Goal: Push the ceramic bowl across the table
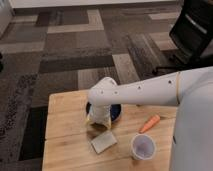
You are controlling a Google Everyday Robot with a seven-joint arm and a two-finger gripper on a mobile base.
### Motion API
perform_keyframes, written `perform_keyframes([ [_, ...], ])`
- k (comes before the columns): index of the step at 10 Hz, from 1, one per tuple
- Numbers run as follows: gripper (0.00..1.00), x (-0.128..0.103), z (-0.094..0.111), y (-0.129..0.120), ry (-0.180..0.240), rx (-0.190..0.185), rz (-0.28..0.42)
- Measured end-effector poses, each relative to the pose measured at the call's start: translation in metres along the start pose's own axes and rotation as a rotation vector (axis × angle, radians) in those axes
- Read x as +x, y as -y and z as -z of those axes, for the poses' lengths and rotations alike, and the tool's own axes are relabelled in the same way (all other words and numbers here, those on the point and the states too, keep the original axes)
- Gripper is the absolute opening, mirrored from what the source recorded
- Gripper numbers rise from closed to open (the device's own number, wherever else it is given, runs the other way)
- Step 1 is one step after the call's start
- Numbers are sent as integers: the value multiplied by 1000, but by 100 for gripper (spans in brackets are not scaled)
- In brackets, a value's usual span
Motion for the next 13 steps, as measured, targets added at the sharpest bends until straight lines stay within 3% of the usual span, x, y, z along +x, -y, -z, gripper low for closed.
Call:
perform_keyframes([
  [3,65,-11,-1,9,2,12,-1],
  [5,65,-42,24,23,65,68,14],
  [6,65,-49,29,23,79,77,20],
  [8,65,-88,53,17,140,120,62],
  [10,65,-99,60,6,150,116,85],
  [13,65,-87,64,-17,123,82,121],
])
